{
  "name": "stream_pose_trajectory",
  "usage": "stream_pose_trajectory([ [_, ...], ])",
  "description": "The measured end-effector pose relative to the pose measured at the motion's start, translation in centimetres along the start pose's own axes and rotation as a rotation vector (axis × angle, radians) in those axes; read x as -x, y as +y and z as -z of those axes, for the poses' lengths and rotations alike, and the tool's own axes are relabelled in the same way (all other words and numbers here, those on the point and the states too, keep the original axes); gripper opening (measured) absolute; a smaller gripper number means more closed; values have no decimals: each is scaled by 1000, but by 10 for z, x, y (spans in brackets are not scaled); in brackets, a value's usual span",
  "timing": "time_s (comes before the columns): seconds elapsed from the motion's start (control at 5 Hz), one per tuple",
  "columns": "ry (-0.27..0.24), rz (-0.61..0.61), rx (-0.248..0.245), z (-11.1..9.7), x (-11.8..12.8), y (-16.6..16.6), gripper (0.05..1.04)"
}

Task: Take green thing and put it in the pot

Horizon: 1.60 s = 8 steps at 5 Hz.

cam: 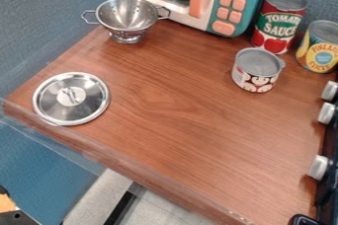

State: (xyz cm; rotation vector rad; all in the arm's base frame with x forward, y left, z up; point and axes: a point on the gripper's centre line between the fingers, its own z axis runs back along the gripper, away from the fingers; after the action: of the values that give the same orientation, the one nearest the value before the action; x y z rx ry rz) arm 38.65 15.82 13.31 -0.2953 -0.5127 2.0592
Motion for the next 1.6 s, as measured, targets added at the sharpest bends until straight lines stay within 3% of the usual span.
stream_pose_trajectory([
  [0.2, -55, -27, -29, 12, -19, 2, 367],
  [0.4, -63, -13, -34, 14, -20, 3, 367],
  [1.0, -89, 67, -136, 47, -3, 27, 367],
  [1.2, -114, 65, -156, 51, -3, 29, 437],
  [1.4, -114, 54, -166, 50, -1, 30, 747],
  [1.6, -85, 44, -176, 50, 4, 32, 989],
])
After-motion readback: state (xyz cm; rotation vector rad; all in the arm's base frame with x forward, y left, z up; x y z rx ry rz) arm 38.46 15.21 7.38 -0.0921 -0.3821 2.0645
